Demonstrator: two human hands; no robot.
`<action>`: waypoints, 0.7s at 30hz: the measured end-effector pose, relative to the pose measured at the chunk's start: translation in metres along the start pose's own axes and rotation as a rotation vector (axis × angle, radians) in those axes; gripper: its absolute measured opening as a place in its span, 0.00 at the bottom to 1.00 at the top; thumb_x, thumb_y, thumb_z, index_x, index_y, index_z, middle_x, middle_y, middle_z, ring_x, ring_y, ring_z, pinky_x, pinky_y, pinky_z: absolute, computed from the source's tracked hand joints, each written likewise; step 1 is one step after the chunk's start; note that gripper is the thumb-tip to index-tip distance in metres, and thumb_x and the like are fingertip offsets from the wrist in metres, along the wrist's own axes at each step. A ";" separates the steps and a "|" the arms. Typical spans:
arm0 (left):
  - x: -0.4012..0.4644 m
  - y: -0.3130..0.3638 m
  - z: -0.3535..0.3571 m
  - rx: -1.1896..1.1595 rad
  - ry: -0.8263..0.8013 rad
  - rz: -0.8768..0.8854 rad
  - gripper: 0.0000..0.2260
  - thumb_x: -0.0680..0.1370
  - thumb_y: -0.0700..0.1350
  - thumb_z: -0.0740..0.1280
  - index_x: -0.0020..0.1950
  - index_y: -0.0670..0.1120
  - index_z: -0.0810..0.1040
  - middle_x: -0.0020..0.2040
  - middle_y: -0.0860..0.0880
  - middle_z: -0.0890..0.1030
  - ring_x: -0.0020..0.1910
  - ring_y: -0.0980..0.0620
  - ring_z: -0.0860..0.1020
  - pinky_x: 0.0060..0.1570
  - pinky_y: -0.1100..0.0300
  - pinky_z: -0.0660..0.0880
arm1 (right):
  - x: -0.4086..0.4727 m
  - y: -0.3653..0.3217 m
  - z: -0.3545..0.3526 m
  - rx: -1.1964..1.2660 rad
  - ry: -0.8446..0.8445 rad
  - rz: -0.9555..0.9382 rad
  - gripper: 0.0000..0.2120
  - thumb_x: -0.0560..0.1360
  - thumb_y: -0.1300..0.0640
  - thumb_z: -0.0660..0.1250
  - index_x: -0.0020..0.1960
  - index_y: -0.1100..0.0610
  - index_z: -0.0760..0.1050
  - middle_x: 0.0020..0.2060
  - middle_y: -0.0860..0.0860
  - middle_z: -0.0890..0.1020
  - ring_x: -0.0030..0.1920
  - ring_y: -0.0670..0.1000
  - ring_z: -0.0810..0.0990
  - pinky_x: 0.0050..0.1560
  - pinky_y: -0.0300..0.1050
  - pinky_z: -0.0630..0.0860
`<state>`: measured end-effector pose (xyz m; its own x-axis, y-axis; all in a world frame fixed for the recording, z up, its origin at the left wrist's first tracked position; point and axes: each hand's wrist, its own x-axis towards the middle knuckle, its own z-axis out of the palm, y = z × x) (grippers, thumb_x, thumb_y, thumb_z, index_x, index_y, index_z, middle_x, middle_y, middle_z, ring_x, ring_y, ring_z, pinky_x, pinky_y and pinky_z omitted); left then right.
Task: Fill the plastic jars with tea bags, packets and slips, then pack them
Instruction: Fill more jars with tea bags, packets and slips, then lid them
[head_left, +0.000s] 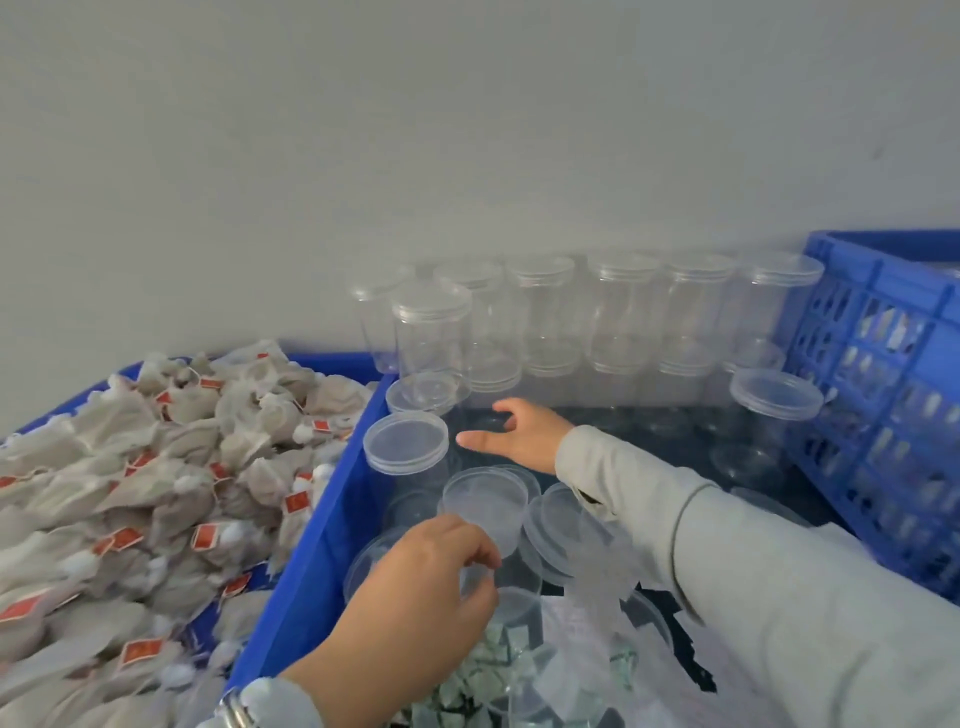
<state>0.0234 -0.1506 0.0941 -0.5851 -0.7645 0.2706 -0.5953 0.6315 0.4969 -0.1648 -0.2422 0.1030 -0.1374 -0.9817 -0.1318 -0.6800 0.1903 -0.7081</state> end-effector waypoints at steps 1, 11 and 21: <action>0.000 -0.001 0.001 0.002 0.002 0.010 0.07 0.76 0.47 0.63 0.43 0.60 0.70 0.45 0.64 0.72 0.50 0.67 0.70 0.50 0.73 0.66 | 0.000 -0.009 0.017 -0.006 -0.040 -0.024 0.51 0.63 0.32 0.72 0.76 0.55 0.57 0.72 0.53 0.66 0.70 0.54 0.68 0.66 0.49 0.67; 0.001 -0.007 -0.002 0.003 0.108 0.014 0.04 0.75 0.44 0.64 0.45 0.50 0.78 0.45 0.56 0.76 0.47 0.59 0.71 0.48 0.70 0.66 | 0.002 -0.033 0.079 0.121 0.144 -0.055 0.41 0.60 0.40 0.79 0.64 0.54 0.64 0.60 0.49 0.76 0.58 0.52 0.76 0.55 0.44 0.72; -0.013 0.013 -0.036 0.003 0.767 0.172 0.22 0.69 0.54 0.65 0.59 0.47 0.68 0.63 0.44 0.66 0.62 0.53 0.63 0.61 0.52 0.64 | -0.091 -0.052 0.027 0.499 0.314 -0.687 0.29 0.58 0.62 0.77 0.53 0.40 0.73 0.48 0.39 0.80 0.51 0.34 0.78 0.47 0.27 0.73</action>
<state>0.0429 -0.1372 0.1263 -0.1267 -0.5311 0.8378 -0.5332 0.7487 0.3940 -0.0974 -0.1633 0.1334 -0.0561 -0.8167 0.5743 -0.3032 -0.5341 -0.7891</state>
